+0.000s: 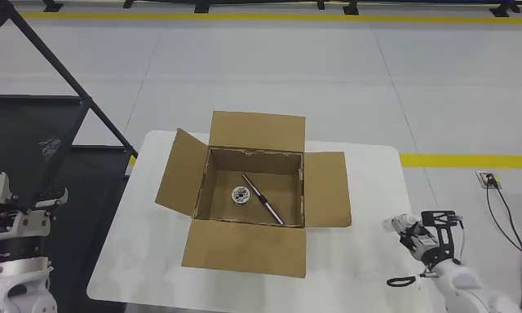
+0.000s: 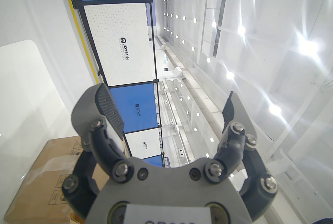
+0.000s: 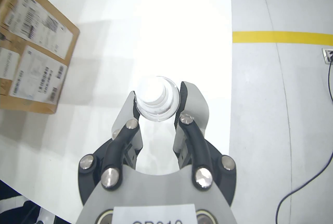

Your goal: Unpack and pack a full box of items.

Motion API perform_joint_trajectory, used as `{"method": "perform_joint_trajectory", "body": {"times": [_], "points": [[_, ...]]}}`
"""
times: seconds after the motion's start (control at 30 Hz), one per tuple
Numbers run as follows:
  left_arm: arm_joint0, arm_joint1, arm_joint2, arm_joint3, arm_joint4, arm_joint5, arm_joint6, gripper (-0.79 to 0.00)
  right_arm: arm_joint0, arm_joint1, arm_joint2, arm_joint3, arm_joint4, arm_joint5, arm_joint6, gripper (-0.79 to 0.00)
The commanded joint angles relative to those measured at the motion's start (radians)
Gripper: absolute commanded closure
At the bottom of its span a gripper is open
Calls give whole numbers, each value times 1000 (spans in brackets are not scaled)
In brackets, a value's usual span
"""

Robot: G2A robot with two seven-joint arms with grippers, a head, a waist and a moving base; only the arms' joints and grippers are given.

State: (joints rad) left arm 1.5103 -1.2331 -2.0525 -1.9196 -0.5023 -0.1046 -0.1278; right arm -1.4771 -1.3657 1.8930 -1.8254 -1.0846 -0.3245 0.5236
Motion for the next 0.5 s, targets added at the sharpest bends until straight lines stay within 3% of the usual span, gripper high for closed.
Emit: {"method": "perform_joint_trajectory", "body": {"times": [0.0, 0.13, 0.27, 0.47], "points": [[0, 0, 0, 0, 0, 0, 0, -785, -33, -3, -21, -105, 2, 34, -28, 0], [0, 0, 0, 0, 0, 0, 0, -785, -90, -9, -89, -296, 3, 53, -119, 0], [0, 0, 0, 0, 0, 0, 0, -785, -94, -13, -230, -388, -75, 64, -184, 0], [0, 0, 0, 0, 0, 0, 0, -785, 79, -24, -546, -330, -278, 104, -97, 0]]}}
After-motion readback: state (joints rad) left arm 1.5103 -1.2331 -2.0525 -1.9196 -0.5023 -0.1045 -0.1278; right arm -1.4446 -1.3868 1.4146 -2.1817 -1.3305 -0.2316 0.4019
